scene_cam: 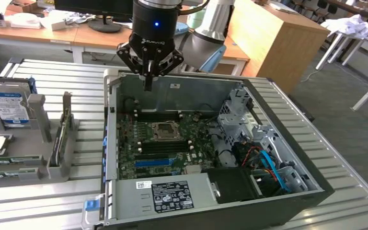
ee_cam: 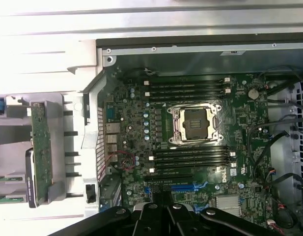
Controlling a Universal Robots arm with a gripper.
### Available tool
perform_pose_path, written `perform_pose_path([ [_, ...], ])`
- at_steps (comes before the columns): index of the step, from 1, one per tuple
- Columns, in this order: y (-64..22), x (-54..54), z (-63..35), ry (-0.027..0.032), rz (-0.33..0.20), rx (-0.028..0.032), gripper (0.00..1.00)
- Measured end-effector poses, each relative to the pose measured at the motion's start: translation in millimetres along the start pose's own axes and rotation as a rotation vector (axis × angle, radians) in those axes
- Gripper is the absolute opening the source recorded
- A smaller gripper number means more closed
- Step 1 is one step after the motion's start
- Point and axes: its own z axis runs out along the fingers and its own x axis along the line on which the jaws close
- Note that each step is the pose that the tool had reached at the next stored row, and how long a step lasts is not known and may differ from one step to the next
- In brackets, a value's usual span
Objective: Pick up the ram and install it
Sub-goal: 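Reach for the ram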
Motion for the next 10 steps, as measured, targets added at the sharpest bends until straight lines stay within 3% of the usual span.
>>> perform_pose_path([
  [10,-0.1,7.4,0.0,0.0,0.0,0.0,0.11],
])
